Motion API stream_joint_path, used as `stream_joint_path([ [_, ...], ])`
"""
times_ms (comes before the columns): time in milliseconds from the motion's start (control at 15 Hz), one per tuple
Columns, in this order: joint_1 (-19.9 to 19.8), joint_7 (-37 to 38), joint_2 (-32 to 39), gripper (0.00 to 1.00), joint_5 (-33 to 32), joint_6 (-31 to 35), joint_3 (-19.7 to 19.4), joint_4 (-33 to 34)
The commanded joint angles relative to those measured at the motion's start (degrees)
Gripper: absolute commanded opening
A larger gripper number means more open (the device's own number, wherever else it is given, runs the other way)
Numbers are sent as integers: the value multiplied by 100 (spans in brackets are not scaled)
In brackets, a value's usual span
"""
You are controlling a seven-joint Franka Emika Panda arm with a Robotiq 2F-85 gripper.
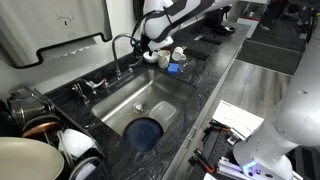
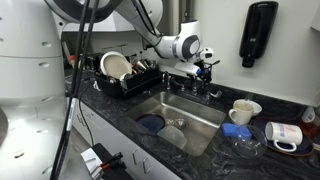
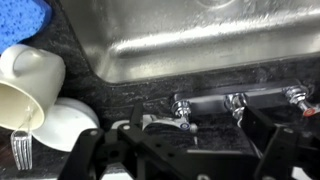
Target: Move the tap nozzle to the right
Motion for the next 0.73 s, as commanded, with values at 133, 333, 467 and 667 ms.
stream_joint_path([
  [133,459,-996,-753,100,266,-2495,-821,207],
  [333,595,-1185,-1133,100,55,-3767,-1002,597],
  [467,649,-1471,-1270,100,100,-4433,-1056,870],
  [667,734,-1703,-1313,100,188,-5142,-1175,1225],
])
